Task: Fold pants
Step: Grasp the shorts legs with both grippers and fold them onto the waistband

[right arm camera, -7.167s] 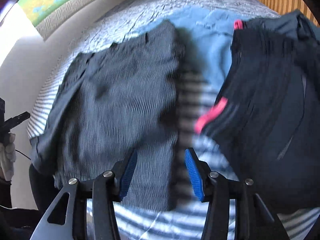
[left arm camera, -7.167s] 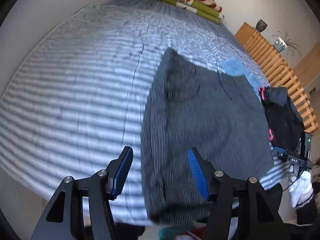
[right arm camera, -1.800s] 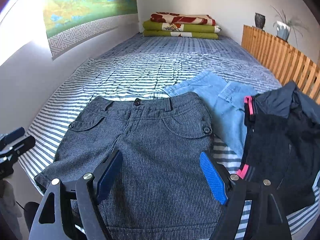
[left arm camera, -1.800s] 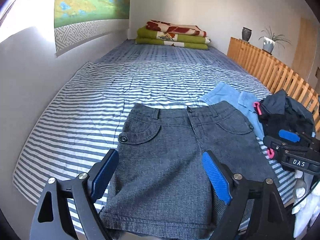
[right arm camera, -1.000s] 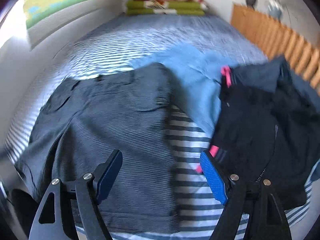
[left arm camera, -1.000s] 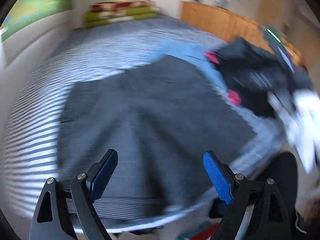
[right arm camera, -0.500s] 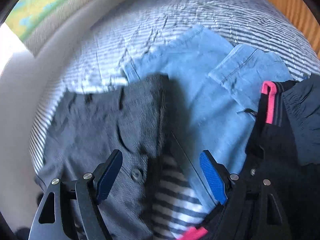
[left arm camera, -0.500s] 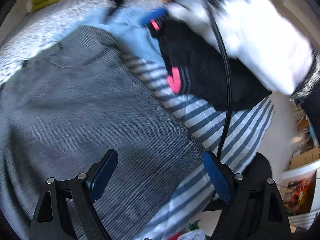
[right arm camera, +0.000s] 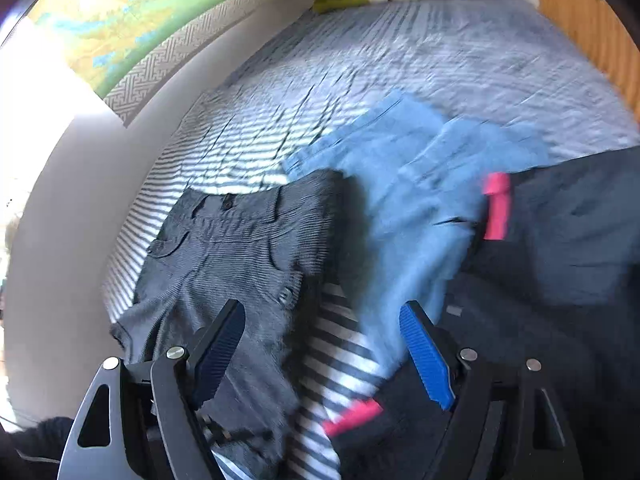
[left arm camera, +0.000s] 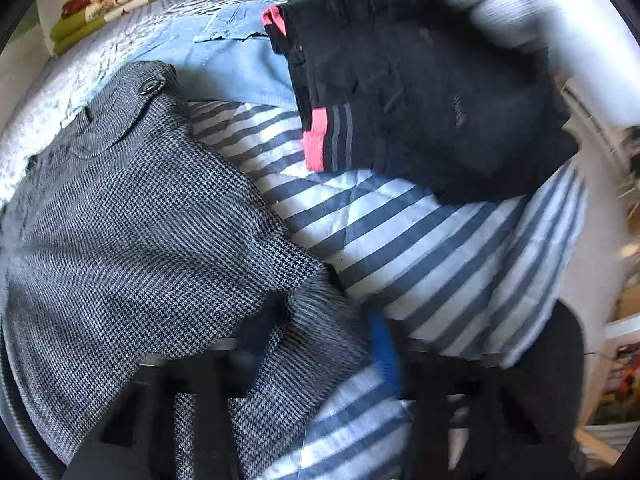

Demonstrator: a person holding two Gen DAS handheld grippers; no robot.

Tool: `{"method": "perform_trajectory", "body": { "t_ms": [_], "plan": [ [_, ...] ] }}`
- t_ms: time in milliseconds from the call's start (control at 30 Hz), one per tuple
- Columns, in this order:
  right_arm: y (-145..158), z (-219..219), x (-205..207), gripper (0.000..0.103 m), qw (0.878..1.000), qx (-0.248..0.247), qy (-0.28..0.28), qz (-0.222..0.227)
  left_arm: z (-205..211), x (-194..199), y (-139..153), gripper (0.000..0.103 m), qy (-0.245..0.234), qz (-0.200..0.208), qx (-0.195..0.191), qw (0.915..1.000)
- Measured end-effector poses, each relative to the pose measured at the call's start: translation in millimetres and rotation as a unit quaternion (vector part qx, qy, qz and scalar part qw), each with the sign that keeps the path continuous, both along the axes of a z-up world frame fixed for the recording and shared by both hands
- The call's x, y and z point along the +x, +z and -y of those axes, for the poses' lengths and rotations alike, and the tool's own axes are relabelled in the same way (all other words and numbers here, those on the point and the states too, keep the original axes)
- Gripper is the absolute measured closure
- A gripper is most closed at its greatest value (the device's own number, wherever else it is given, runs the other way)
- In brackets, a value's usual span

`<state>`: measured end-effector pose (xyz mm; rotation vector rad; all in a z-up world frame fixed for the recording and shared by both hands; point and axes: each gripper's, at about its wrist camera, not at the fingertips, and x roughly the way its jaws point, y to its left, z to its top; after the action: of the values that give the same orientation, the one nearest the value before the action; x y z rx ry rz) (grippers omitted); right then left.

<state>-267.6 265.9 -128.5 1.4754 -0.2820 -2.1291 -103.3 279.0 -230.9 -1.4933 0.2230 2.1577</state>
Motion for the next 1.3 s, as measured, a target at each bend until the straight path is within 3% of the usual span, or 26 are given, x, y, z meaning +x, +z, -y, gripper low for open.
{"method": "perform_trajectory", "body": {
  "t_ms": [67, 200, 267, 300, 333, 533, 600, 700, 900, 1000, 1167, 1233, 1300],
  "plan": [
    [-26.2, 19.8, -21.2, 0.027, 1.0, 0.0, 0.003, 0.02, 17.1, -2.5, 10.2, 0.088, 0.022, 0.01, 0.026, 0.9994],
    [-63.8, 53.2, -55.9, 0.027, 0.999, 0.023, 0.003, 0.04, 65.9, -3.3, 35.8, 0.09, 0.073, 0.018, 0.091, 0.993],
    [-73.3, 60.8, -66.1, 0.057, 0.998, 0.019, -0.01, 0.059, 93.4, -1.3, 50.1, 0.09, 0.097, 0.019, 0.122, 0.9877],
    [-74.4, 63.7, -69.0, 0.085, 0.997, 0.012, -0.017, 0.071, 105.4, 3.1, 57.7, 0.09, 0.108, 0.018, 0.137, 0.9845],
    [-70.5, 65.6, -68.0, 0.09, 0.997, 0.002, -0.023, 0.071, 122.7, 8.3, 67.4, 0.09, 0.12, 0.012, 0.15, 0.9813],
    [3.9, 114.5, -54.7, 0.094, 0.999, -0.032, -0.002, 0.012, 235.6, 42.8, 104.6, 0.091, 0.2, -0.03, 0.191, 0.9604],
    [32.8, 162.0, -49.3, 0.094, 0.999, -0.036, 0.028, -0.007, 278.2, 61.9, 111.3, 0.091, 0.238, -0.04, 0.196, 0.9506],
    [46.4, 234.5, -41.5, 0.094, 0.997, -0.021, 0.069, -0.017, 335.2, 89.2, 115.1, 0.091, 0.282, -0.052, 0.19, 0.939],
    [2.0, 380.5, -39.1, 0.094, 0.992, 0.048, 0.113, 0.007, 418.8, 115.3, 90.4, 0.093, 0.358, -0.044, 0.185, 0.914],
    [-20.3, 409.8, -38.7, 0.094, 0.991, 0.062, 0.119, 0.02, 449.5, 118.6, 76.0, 0.093, 0.387, -0.039, 0.189, 0.9017],
    [-49.6, 437.6, -42.3, 0.094, 0.988, 0.093, 0.119, 0.03, 473.4, 115.2, 48.8, 0.093, 0.406, -0.019, 0.181, 0.8956],
    [-58.2, 448.0, -43.7, 0.089, 0.985, 0.103, 0.13, 0.037, 476.2, 112.6, 41.7, 0.086, 0.411, -0.003, 0.168, 0.8961],
    [-52.5, 446.8, -41.6, 0.084, 0.986, 0.104, 0.131, 0.025, 477.6, 113.5, 46.5, 0.072, 0.42, -0.002, 0.158, 0.8936]
  ]
}}
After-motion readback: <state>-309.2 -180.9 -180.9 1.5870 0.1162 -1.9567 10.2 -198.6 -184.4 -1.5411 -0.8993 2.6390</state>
